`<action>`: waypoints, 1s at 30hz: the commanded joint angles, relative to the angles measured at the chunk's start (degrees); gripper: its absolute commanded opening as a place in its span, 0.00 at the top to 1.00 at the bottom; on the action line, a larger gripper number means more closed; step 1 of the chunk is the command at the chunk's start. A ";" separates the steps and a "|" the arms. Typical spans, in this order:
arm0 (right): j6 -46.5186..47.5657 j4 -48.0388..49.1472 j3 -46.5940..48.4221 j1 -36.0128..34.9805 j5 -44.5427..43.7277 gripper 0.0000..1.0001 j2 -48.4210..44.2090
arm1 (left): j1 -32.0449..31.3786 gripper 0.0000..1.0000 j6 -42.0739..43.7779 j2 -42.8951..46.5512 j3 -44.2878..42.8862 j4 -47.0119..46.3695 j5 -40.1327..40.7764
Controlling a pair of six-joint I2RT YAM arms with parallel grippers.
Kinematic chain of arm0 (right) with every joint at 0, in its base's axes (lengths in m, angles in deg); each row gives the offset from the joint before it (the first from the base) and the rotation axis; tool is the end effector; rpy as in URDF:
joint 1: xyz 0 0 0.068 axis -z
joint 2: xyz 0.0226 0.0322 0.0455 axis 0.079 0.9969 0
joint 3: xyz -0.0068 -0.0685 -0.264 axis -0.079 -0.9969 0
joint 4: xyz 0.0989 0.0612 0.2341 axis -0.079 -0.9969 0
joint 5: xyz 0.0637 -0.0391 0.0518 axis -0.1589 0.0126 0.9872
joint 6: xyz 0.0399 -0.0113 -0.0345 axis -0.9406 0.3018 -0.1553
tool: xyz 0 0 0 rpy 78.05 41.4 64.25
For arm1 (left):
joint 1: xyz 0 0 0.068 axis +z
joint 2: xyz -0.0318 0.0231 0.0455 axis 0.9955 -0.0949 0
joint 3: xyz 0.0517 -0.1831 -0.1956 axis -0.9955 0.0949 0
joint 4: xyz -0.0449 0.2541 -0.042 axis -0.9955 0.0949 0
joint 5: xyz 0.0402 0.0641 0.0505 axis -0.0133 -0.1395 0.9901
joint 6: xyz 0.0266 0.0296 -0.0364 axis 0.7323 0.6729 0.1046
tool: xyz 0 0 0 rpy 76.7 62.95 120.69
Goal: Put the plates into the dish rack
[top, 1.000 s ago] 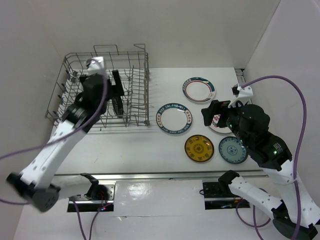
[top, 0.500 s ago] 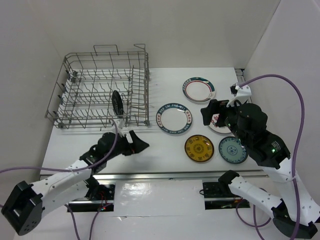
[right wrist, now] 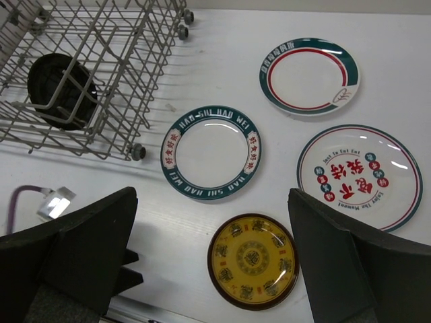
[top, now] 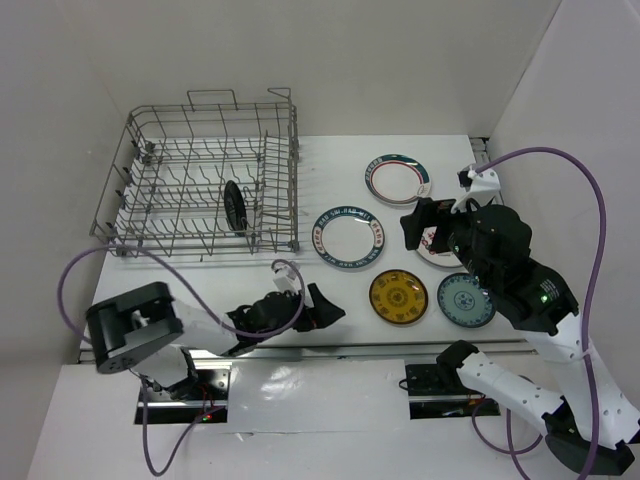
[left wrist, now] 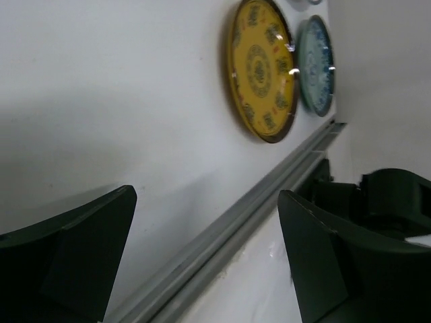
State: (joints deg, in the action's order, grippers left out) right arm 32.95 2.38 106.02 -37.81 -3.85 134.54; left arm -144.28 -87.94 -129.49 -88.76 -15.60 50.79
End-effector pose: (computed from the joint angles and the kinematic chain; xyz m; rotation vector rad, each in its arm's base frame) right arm 0.1146 0.0627 0.4290 -0.1261 1.8591 0.2845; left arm 0.1294 -0.2107 0.1486 -0.2550 2.0922 -1.3139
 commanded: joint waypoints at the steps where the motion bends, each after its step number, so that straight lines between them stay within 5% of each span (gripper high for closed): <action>1: 0.89 2.95 1.44 -0.56 0.43 0.00 0.59 | -2.32 0.00 -4.82 -7.50 -2.51 -13.80 6.71; 10: 0.89 2.95 1.97 -0.56 1.57 0.00 1.13 | -4.96 0.03 -7.54 -23.32 -11.74 -17.86 7.15; 18: 0.89 3.48 1.44 -0.56 1.57 0.00 -0.02 | -6.10 0.06 -9.22 -27.37 -19.30 -6.89 8.91; 30: 0.89 3.48 0.91 -0.03 -0.09 0.00 -1.06 | -6.11 0.14 -9.48 -32.03 -24.32 -3.27 9.97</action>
State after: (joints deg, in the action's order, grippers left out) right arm 32.97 2.43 106.13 -37.91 -2.76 134.48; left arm -150.13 -96.73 -159.31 -112.69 -22.94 59.45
